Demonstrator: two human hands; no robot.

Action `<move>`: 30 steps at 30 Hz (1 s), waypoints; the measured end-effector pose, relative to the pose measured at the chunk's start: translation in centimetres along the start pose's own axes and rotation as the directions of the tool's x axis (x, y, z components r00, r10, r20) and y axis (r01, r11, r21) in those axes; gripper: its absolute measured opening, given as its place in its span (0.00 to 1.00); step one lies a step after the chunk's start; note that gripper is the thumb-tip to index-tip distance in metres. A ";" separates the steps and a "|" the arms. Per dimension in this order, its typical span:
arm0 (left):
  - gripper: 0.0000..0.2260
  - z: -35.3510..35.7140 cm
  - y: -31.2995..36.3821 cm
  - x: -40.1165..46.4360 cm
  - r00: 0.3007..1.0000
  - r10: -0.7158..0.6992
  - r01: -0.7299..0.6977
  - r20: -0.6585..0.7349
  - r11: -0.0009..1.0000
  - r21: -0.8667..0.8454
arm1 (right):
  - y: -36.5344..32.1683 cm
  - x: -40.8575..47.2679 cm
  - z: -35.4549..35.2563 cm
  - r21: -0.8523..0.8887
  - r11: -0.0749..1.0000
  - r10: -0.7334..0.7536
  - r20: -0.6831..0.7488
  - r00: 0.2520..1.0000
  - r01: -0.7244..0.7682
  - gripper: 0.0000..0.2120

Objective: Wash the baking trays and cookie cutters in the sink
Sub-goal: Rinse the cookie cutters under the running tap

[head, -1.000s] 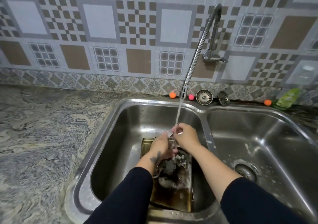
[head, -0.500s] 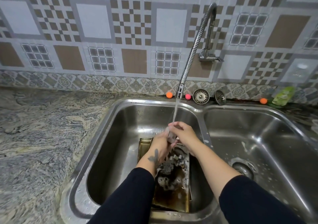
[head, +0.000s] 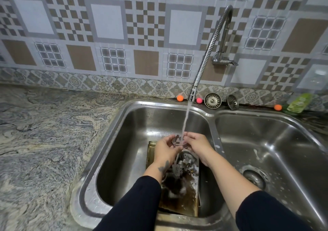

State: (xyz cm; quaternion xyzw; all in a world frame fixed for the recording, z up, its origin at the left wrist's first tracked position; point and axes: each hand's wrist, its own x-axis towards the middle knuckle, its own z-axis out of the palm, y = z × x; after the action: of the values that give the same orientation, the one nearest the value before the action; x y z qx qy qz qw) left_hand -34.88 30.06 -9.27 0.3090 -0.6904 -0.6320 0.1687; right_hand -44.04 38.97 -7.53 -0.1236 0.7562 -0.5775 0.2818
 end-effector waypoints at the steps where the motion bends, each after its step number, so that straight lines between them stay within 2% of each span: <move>1: 0.27 0.1 0.0 -0.3 1.000 0.023 -0.024 0.015 0.998 0.063 | 0.3 0.0 -0.3 -0.017 1.000 0.001 -0.007 1.000 -0.001 0.14; 3: 0.27 0.3 -0.2 -0.7 0.997 0.048 -0.057 0.053 0.981 0.184 | 0.7 0.0 -0.6 -0.072 0.997 0.005 -0.010 1.000 -0.006 0.18; 5: 0.24 0.4 -0.2 -1.2 0.992 0.072 -0.096 0.100 0.962 0.257 | 1.0 0.2 -0.7 -0.285 0.957 -0.072 -0.030 0.997 0.060 0.18; 7: 0.19 0.7 -0.2 -1.4 0.988 0.089 -0.122 0.128 0.952 0.282 | 0.6 -0.1 -0.6 -0.567 0.813 -0.195 -0.046 0.980 0.135 0.12; 9: 0.15 0.9 -0.3 -1.6 0.988 0.097 -0.129 0.124 0.948 0.291 | -0.3 -0.8 -0.5 -0.696 0.701 -0.273 -0.058 0.960 0.158 0.06; 11: 0.15 0.9 -0.4 -1.6 0.990 0.093 -0.118 0.104 0.954 0.274 | -0.9 -1.1 -0.6 -0.745 0.644 -0.307 -0.041 0.951 0.176 0.04; 12: 0.17 0.8 -0.3 -1.5 0.991 0.093 -0.114 0.092 0.958 0.264 | -1.1 -1.2 -0.7 -0.745 0.634 -0.298 0.012 0.955 0.207 0.07; 15: 0.20 0.3 0.3 -0.7 0.983 0.155 -0.177 0.101 0.945 0.273 | -0.9 -1.2 -1.3 -0.695 0.632 -0.204 0.277 0.939 0.342 0.17; 16: 0.20 0.3 0.7 -0.4 0.977 0.176 -0.203 0.120 0.942 0.267 | -0.9 -1.2 -1.7 -0.700 0.614 -0.188 0.317 0.930 0.363 0.21; 21: 0.25 2.6 2.6 0.2 0.944 0.273 -0.316 0.186 0.909 0.273 | -1.7 -1.0 -4.6 -0.756 0.563 -0.287 0.200 0.937 0.334 0.33; 24: 0.27 4.8 3.5 0.7 0.932 0.295 -0.347 0.212 0.894 0.283 | -1.9 -0.5 -7.1 -0.786 0.550 -0.303 0.129 0.944 0.284 0.32; 27: 0.25 7.6 4.3 1.1 0.935 0.277 -0.337 0.220 0.888 0.314 | -1.4 -0.1 -10.9 -0.754 0.629 -0.313 -0.021 0.949 0.191 0.28; 30: 0.23 10.8 4.2 1.2 0.904 0.310 -0.423 0.294 0.749 0.511 | 0.7 1.0 -15.8 -0.670 0.741 -0.208 -0.190 0.960 0.028 0.29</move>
State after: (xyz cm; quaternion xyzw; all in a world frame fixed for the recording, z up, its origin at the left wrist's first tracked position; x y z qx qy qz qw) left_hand -43.42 37.63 -6.87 0.1409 -0.9055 -0.3805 0.1245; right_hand -53.76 51.34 -5.70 -0.1888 0.9313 -0.2999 0.0839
